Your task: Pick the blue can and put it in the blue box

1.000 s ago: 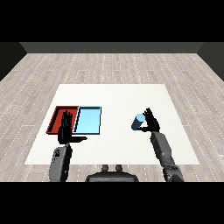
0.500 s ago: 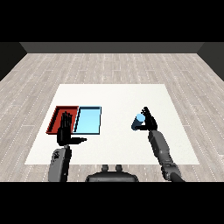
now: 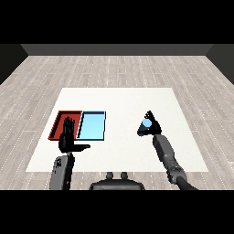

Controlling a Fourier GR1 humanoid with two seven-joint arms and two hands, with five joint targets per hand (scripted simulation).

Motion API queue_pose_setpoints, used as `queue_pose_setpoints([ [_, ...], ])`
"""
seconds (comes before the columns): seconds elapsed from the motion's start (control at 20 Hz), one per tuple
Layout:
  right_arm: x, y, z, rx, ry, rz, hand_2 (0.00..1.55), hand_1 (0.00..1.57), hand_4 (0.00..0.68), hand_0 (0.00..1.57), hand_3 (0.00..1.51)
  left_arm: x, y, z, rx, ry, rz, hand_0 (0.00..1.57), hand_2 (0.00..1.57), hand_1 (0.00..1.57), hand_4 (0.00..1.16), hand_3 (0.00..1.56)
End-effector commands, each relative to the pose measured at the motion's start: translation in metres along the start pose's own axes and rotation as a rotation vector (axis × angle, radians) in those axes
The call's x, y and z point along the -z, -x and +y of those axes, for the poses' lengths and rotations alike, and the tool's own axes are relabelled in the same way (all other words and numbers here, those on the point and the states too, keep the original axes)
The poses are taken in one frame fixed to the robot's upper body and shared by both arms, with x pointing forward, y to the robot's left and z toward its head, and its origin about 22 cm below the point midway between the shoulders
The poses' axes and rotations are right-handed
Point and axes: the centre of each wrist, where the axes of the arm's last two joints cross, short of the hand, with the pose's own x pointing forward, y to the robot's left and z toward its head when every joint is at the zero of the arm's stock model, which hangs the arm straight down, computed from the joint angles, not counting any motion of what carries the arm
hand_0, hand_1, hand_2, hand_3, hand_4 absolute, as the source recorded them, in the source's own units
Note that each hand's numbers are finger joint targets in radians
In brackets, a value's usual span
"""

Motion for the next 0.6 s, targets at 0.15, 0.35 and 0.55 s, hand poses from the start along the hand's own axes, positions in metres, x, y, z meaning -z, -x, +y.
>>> queue_pose_setpoints([
  [0.15, 0.005, 0.003, 0.001, 0.015, -0.021, -0.007, 0.0, 0.0, 0.0, 0.0, 0.0, 0.021, -0.002, -0.011, -0.009, 0.007, -0.002, 0.0, 0.0, 0.0, 0.0, 0.0],
  [0.35, 0.005, 0.013, 0.008, 0.028, -0.023, 0.04, 0.0, 0.0, 0.0, 0.0, 0.0, 0.006, -0.001, -0.013, -0.015, -0.021, -0.008, 0.0, 0.0, 0.0, 0.0, 0.0],
  [0.55, 0.014, 0.012, 0.016, -0.012, 0.019, 0.01, 0.0, 0.0, 0.0, 0.0, 0.0, -0.008, 0.016, 0.004, 0.005, -0.002, -0.013, 0.0, 0.0, 0.0, 0.0, 0.0],
])
